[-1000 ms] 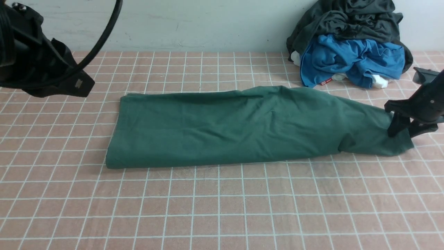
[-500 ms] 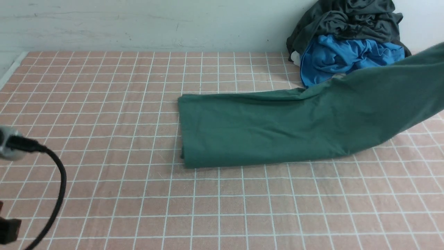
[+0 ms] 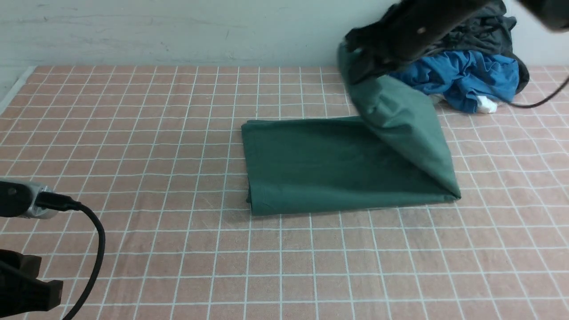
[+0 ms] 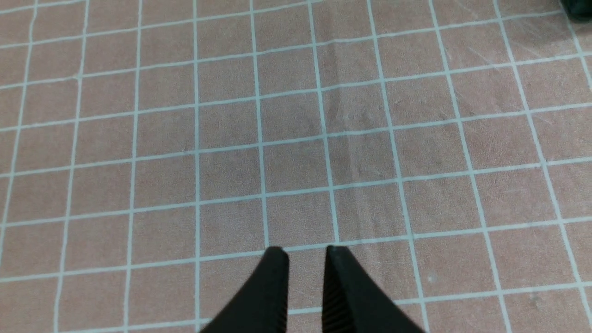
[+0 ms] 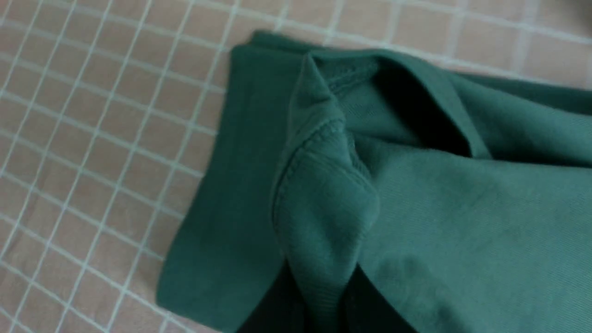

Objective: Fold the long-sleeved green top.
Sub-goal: Use the right arm to drag the right edge of the fabric to the left and folds it over the left edge

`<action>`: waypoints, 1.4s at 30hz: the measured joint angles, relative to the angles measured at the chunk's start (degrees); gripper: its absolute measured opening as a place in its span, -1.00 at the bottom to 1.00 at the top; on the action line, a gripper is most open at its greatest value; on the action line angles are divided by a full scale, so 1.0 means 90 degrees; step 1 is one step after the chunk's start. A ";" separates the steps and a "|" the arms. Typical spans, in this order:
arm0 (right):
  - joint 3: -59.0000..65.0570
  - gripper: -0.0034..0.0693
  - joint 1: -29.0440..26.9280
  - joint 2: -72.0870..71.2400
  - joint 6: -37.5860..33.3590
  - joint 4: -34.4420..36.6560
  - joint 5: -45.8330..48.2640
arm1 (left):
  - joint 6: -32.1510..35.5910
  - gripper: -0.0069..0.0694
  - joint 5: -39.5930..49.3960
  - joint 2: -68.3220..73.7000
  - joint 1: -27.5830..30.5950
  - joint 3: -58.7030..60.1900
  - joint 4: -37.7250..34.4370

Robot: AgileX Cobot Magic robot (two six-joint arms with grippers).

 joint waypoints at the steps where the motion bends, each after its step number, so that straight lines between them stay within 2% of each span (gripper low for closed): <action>1: 0.0000 -0.84 0.0170 0.0147 -0.0002 0.0024 -0.0126 | 0.0000 -0.55 -0.0009 0.0000 0.0000 0.0000 -0.0013; 5: 0.0006 -0.84 0.0783 0.0853 0.0029 0.0209 -0.0975 | -0.0001 -0.55 -0.0028 0.0000 0.0000 0.0012 -0.0019; 10: 0.0006 -0.78 0.1062 0.1311 0.0099 0.0360 -0.1629 | -0.0019 -0.55 -0.0028 0.0000 0.0000 0.0012 -0.0037; 12: 0.0012 -0.69 0.1070 0.1366 0.0099 0.0399 -0.1749 | -0.0019 -0.55 -0.0028 0.0000 0.0000 0.0012 -0.0046; 17: 0.0012 -0.31 0.1015 0.1261 0.0099 0.0488 -0.1877 | -0.0019 -0.55 -0.0035 -0.0034 0.0000 0.0012 -0.0162; 20: 0.0012 -0.17 0.0955 0.1044 -0.0050 0.0220 -0.1603 | -0.0006 -0.55 -0.0047 -0.0163 -0.0006 0.0012 -0.0202; 22: 0.0004 -0.15 0.0923 0.0941 -0.0112 -0.0103 -0.1340 | 0.0006 -0.55 -0.0076 -0.0311 -0.0006 0.0012 -0.0202; 25: 0.0000 -0.19 0.0902 0.0939 -0.0112 -0.0463 -0.0981 | 0.0006 -0.55 -0.0146 -0.0553 -0.0006 0.0012 -0.0202; 27: 0.0000 -0.33 0.0908 0.1101 -0.0087 -0.0618 -0.0652 | 0.0006 -0.55 -0.0261 -0.0836 -0.0006 0.0012 -0.0202; 34: 0.0000 -0.84 0.1286 0.1500 -0.0374 -0.0067 -0.0702 | 0.0269 -0.55 -0.0718 -0.1707 -0.0006 0.0199 -0.0209; 37: -0.0127 -0.92 0.1496 0.1425 -0.0590 -0.0064 -0.0675 | 0.0511 -0.59 -0.0979 -0.2340 -0.0006 0.0464 -0.0281; 42: -0.0771 -0.94 0.1547 0.0884 -0.0627 -0.0803 -0.0007 | 0.1040 -0.75 -0.1296 -0.3661 -0.0006 0.1094 -0.0587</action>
